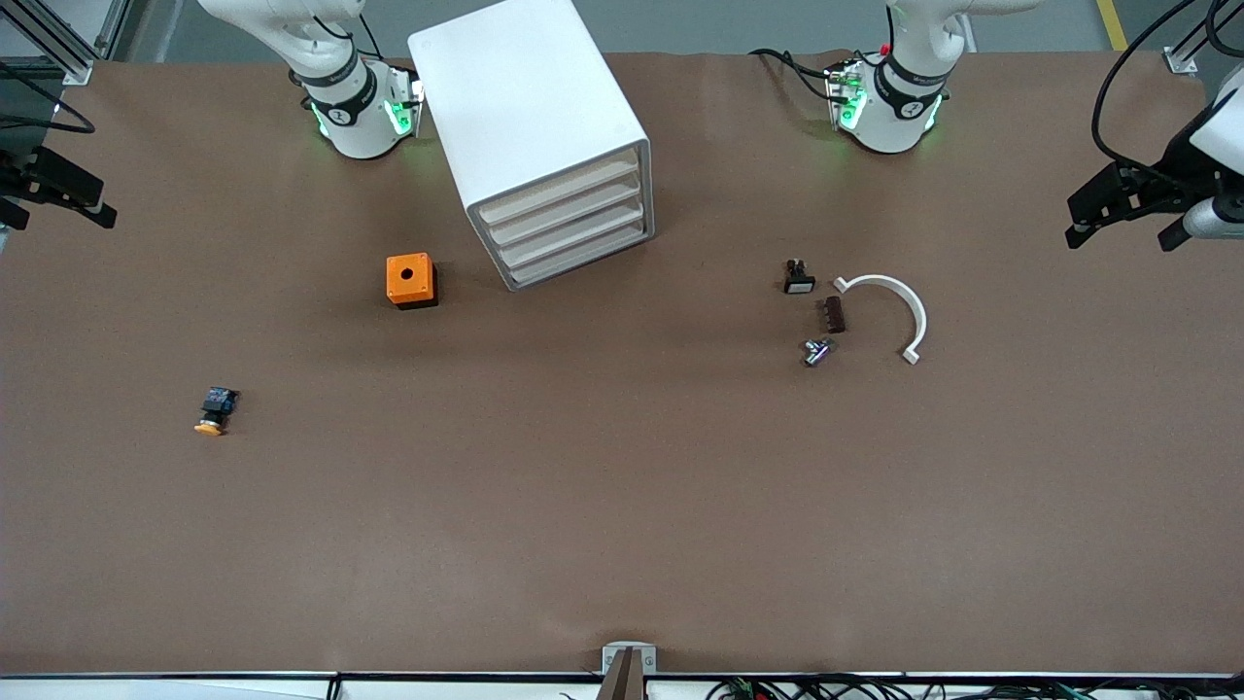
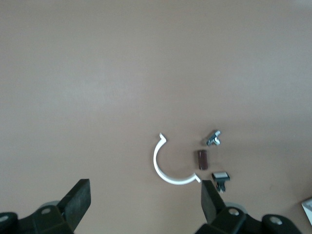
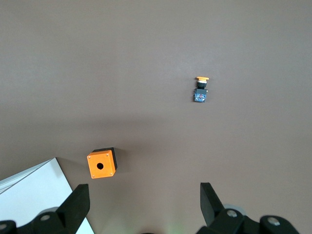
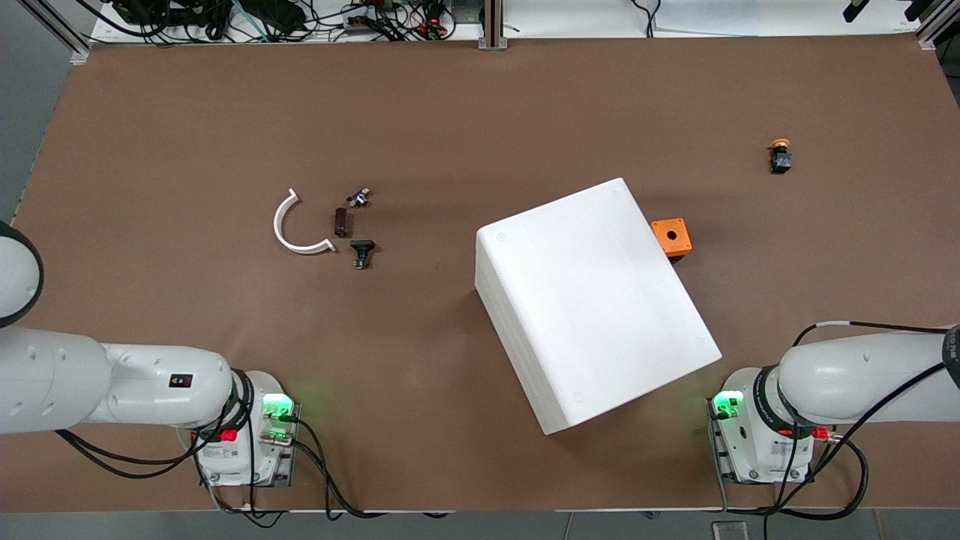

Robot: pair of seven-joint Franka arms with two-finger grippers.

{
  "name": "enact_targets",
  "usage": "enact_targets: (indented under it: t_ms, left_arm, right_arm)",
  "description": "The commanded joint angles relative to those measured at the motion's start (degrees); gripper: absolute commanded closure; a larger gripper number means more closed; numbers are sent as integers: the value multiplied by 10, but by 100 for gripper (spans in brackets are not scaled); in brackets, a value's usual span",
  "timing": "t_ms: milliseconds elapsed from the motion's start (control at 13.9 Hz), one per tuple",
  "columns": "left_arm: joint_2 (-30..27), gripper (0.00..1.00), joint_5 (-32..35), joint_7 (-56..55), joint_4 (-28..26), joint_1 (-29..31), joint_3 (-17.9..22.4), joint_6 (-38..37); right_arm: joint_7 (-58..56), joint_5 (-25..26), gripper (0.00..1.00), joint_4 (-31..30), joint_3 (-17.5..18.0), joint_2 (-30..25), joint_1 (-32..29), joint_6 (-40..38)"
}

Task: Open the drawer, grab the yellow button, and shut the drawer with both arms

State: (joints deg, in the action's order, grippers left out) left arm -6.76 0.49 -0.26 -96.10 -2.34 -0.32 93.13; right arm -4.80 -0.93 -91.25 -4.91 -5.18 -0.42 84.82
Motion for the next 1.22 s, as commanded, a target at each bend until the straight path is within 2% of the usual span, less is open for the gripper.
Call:
enact_targets:
  t_ms: [0, 144, 359, 575, 1149]
  left_arm:
    - [8, 0, -6, -11, 23, 2, -6, -28]
    - [35, 0, -5, -16, 45, -7, -7, -28]
    - [88, 0, -7, -18, 109, -13, -8, -44]
    - [89, 0, -6, -11, 110, -9, -7, -46]
    - [81, 0, -6, 13, 108, 8, -3, -78]
  right_arm:
    - [9, -5, 0, -10, -1, -15, 5, -1]
    - [10, -7, 0, -10, -1, -15, 5, -1]
    - [10, -19, 0, -10, -3, -17, 4, -1]
    - [43, -19, 0, -10, -3, -18, 4, -2]
    - [40, -19, 0, -11, -5, -18, 2, -3]
